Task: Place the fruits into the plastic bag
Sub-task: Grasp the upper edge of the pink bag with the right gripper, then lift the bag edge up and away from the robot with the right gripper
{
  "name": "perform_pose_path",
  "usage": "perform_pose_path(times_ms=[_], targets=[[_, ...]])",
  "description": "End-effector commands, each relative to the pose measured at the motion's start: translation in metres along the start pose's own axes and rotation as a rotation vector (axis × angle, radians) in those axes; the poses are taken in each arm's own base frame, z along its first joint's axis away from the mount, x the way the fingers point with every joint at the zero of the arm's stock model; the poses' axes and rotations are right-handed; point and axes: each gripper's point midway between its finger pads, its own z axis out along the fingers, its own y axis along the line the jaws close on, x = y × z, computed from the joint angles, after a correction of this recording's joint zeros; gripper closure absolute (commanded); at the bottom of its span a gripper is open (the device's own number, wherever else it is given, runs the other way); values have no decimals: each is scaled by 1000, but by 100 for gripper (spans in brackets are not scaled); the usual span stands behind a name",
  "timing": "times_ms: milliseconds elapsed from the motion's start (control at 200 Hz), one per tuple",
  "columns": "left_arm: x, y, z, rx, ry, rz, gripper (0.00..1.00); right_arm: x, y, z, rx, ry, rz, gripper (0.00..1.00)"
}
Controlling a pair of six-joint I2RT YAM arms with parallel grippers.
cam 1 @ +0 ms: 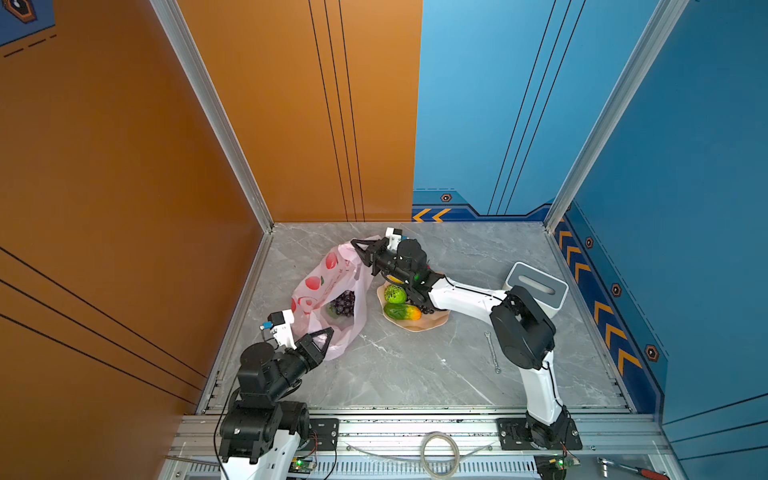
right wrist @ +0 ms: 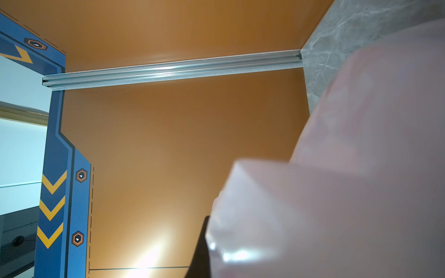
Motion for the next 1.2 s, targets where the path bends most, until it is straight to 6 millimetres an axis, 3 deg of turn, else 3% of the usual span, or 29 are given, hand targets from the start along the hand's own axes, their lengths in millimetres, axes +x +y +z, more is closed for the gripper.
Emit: perform_pose_path(times_ms=[0,135,310,330,365,446,456,511,566,666,901,916,936,981,1076,1151,1197], targets=[[-18,-6,-22,-60,-106,129,100,13,18,6,-54,91,-1,100],[-13,-1,-14,-71,-55,111,100,3,15,-2,-29,60,-31,94],[4,23,6,-88,13,21,100,-29,3,-24,-34,-23,6,84],[6,25,8,-84,18,9,100,-30,17,-30,-63,-27,5,82],[8,26,11,-74,19,-9,100,-35,20,-36,-78,-40,4,75],[8,26,13,-56,11,-33,100,-32,22,-45,-75,-38,-1,45],[8,26,13,-55,9,-33,100,-45,24,-49,-76,-58,-7,42],[5,23,14,-44,1,-36,100,-49,26,-57,-66,-57,-21,33],[2,18,13,-28,-9,-33,100,-44,29,-62,-59,-37,-38,26],[-6,6,10,0,-28,-17,100,-30,19,-72,22,27,-52,24],[-12,-9,8,41,-35,12,100,23,-8,-114,216,201,-94,19],[-12,-9,8,41,-34,11,100,39,-11,-116,226,232,-94,19],[-11,-9,8,41,-31,9,100,44,-11,-120,232,244,-94,17],[-10,-7,9,40,-27,9,100,53,-16,-130,262,264,-95,10],[-7,-5,10,42,-24,7,100,69,-31,-154,375,318,-124,9],[-6,-4,11,44,-19,6,100,73,-45,-178,499,345,-196,0],[-4,-4,11,47,-13,6,100,71,-55,-196,600,358,-269,0]])
